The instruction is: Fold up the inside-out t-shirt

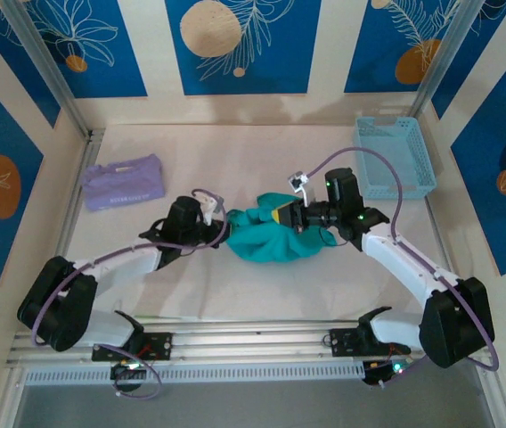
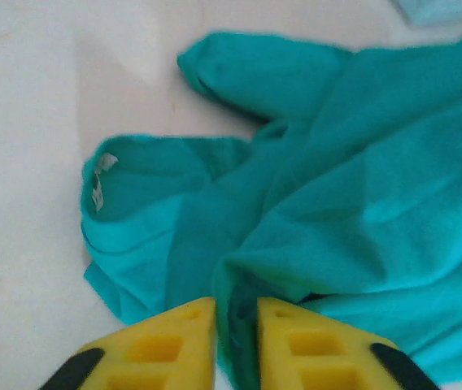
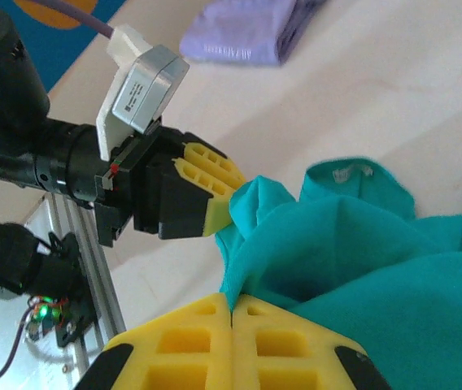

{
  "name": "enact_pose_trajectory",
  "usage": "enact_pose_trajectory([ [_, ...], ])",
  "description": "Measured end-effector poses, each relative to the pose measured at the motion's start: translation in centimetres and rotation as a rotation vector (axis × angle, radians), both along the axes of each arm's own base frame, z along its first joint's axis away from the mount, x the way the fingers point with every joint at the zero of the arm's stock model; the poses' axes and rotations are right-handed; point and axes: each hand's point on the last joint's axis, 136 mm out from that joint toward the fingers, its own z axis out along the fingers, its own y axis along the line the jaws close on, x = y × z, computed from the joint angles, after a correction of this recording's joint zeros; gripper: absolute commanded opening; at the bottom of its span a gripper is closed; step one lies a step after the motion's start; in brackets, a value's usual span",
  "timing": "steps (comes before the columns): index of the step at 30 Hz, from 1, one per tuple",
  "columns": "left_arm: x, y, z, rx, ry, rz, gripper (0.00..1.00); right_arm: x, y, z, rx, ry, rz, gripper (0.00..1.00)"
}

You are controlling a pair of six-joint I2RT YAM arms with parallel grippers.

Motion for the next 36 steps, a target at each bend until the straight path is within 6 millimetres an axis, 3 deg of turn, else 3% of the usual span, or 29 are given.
enact_pose_trajectory([
  [3, -0.9, -0.5, -0.1, 0.044, -0.026, -0.034, 0.47, -0.7, 0.2, -1.4, -0.018, 0.023, 0.008, 0.00],
  [8, -1.6, -1.1, 1.5, 0.074, -0.092, -0.082, 0.57, -1.7, 0.0, -3.0, -0.045, 0.048, 0.006, 0.00],
  [15, -0.6, -3.7, 3.1, 0.108, -0.136, -0.162, 0.59, -1.7, -0.2, -2.9, -0.052, 0.038, -0.005, 0.00],
  [16, -0.3, -4.2, 3.0, 0.114, -0.134, -0.175, 0.56, -1.8, -0.1, -2.9, -0.053, 0.038, -0.004, 0.00],
  [18, 0.3, -4.9, 2.4, 0.131, -0.124, -0.192, 0.41, -1.7, -0.2, -2.9, -0.055, 0.036, -0.004, 0.00],
  [20, 1.0, -5.6, 1.7, 0.146, -0.104, -0.202, 0.16, -1.8, -0.3, -3.0, -0.061, 0.034, -0.006, 0.00],
  [22, 1.5, -6.3, 1.4, 0.155, -0.087, -0.219, 0.00, -1.8, -0.6, -3.0, -0.077, 0.027, -0.019, 0.00],
  [24, 1.5, -7.1, 1.8, 0.133, -0.065, -0.240, 0.00, -1.4, -1.3, -3.0, -0.112, 0.013, -0.070, 0.01],
  [27, 0.4, -8.0, 3.7, 0.045, -0.038, -0.282, 0.00, 0.2, -2.9, -2.5, -0.199, -0.005, -0.194, 0.03],
  [30, -1.3, -8.5, 7.4, -0.102, -0.031, -0.322, 0.00, 1.6, -4.0, -1.8, -0.274, -0.055, -0.296, 0.07],
  [34, -3.1, -8.8, 12.9, -0.275, -0.066, -0.366, 0.00, 1.6, -4.1, -2.2, -0.363, -0.099, -0.334, 0.12],
  [36, -3.6, -8.8, 14.4, -0.321, -0.072, -0.378, 0.00, 1.4, -4.1, -2.3, -0.406, -0.123, -0.337, 0.16],
])
